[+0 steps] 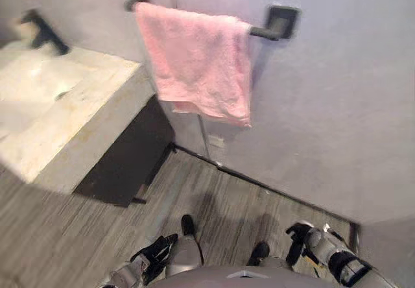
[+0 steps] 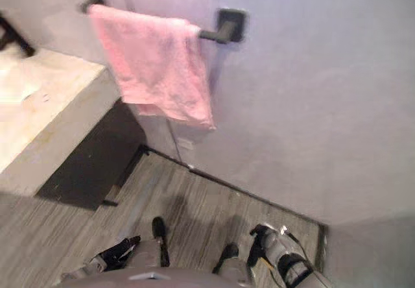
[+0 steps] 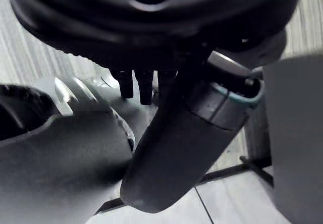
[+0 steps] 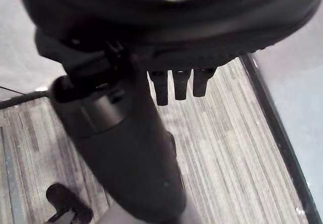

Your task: Organize the bathroom.

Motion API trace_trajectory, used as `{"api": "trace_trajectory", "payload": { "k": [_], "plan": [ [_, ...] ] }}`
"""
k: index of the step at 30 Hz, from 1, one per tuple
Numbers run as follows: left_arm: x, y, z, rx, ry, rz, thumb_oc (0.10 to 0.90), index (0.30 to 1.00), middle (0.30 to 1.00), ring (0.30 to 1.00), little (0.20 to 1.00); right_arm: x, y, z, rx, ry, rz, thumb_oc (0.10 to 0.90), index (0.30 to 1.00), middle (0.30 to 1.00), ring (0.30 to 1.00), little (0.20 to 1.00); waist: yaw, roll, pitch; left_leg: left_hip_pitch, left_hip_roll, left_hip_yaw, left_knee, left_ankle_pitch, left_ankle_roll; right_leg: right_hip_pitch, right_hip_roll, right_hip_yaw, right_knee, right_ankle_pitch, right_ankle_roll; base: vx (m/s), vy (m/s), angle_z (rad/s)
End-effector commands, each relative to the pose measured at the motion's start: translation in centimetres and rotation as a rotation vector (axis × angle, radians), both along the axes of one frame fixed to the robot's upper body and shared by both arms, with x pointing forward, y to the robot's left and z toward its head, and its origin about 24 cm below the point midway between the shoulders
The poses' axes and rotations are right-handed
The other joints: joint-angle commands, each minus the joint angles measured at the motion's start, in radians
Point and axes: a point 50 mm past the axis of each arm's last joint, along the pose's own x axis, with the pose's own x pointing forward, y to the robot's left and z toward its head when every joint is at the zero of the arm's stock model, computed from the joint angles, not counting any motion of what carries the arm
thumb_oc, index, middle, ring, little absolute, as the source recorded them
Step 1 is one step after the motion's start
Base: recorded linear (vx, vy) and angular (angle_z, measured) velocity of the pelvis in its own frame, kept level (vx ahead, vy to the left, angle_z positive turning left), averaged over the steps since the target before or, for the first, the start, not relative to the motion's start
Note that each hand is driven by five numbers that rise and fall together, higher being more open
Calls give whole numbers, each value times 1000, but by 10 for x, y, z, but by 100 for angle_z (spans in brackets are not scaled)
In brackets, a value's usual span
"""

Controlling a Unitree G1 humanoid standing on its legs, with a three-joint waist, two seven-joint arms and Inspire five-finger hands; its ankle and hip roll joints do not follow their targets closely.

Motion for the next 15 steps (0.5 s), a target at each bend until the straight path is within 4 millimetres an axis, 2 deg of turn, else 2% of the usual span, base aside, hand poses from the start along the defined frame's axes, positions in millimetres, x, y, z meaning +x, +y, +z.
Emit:
{"api": "trace_trajectory", "payload": {
  "k": [1,2,3,4,5,6,7,8,9,10,11,12,13,15],
  "plan": [
    [-1,-18,-1,-138,8,-13,800,900,900,900,900,20,12,6,56,-93,-72,800,900,900,900,900,-14,-46,80,223,93,167,439,-354,-106,51,38,39,-124,36,101,-215,-112,92],
    [-1,-18,-1,-138,8,-13,800,900,900,900,900,20,12,6,56,-93,-72,800,900,900,900,900,-14,-46,80,223,93,167,439,-354,-106,51,38,39,-124,36,101,-181,-98,66],
    [-2,-18,-1,-173,10,0,800,900,900,900,900,20,10,6,61,-93,-88,800,900,900,900,900,-21,-51,77,233,86,176,490,-359,-110,45,44,31,-130,38,92,-146,-75,97],
    [-2,-21,0,-203,12,-13,800,900,900,900,900,21,8,6,61,-99,-91,800,900,900,900,900,-23,-52,67,242,58,176,509,-382,-111,39,52,16,-143,46,91,-146,-75,97],
    [-2,-21,0,-203,12,-13,800,900,900,900,900,21,8,6,61,-99,-91,800,900,900,900,900,-23,-52,67,242,58,176,509,-382,-111,39,52,16,-143,46,91,-178,-25,83],
    [-2,-23,-1,-223,18,-12,800,900,900,900,900,22,5,8,52,-101,-86,800,900,900,900,900,-27,-48,53,257,22,171,519,-394,-114,29,62,0,-154,59,91,-95,-1,112],
    [-2,-23,-1,-223,18,-12,800,900,900,900,900,22,5,8,52,-101,-86,800,900,900,900,900,-27,-48,53,257,22,171,519,-394,-114,29,62,0,-154,59,91,-280,35,146],
    [3,-27,0,-223,35,-38,800,900,900,900,900,25,-1,11,41,-112,-93,800,900,900,900,900,-40,-32,39,290,-21,200,466,-424,-105,3,66,-36,-155,84,99,-185,36,102],
    [3,-27,0,-223,35,-38,800,900,900,900,900,25,-1,11,41,-112,-93,800,900,900,900,900,-40,-32,39,290,-21,200,466,-424,-105,3,66,-36,-155,84,99,-262,64,26],
    [6,-28,0,-220,28,-57,800,900,900,900,900,23,-3,11,41,-117,-105,800,900,900,900,900,-50,-22,32,324,-34,234,406,-440,-94,-10,63,-58,-153,96,104,-188,70,0],
    [7,-28,0,-203,34,-79,800,900,900,900,900,22,-4,10,44,-126,-122,800,900,900,900,900,-64,-12,25,365,-52,281,313,-476,-66,-39,47,-89,-146,137,125,-263,112,32],
    [6,-25,0,-187,41,-86,800,900,900,900,900,22,-2,9,55,-130,-135,800,900,900,900,900,-71,-12,28,376,-68,292,268,-520,-35,-62,27,-93,-135,170,144,-205,102,69],
    [6,-25,0,-182,43,-87,800,900,900,900,900,22,-2,9,58,-131,-136,800,900,900,900,900,-72,-12,28,377,-73,293,260,-529,-27,-66,22,-93,-133,177,149,-186,97,84],
    [4,-13,1,-120,59,-115,800,900,900,900,900,22,3,9,72,-131,-135,800,900,900,900,900,-98,-26,47,387,-112,304,177,-637,45,-119,-24,-44,-138,276,214,-215,111,57]
  ]
}}
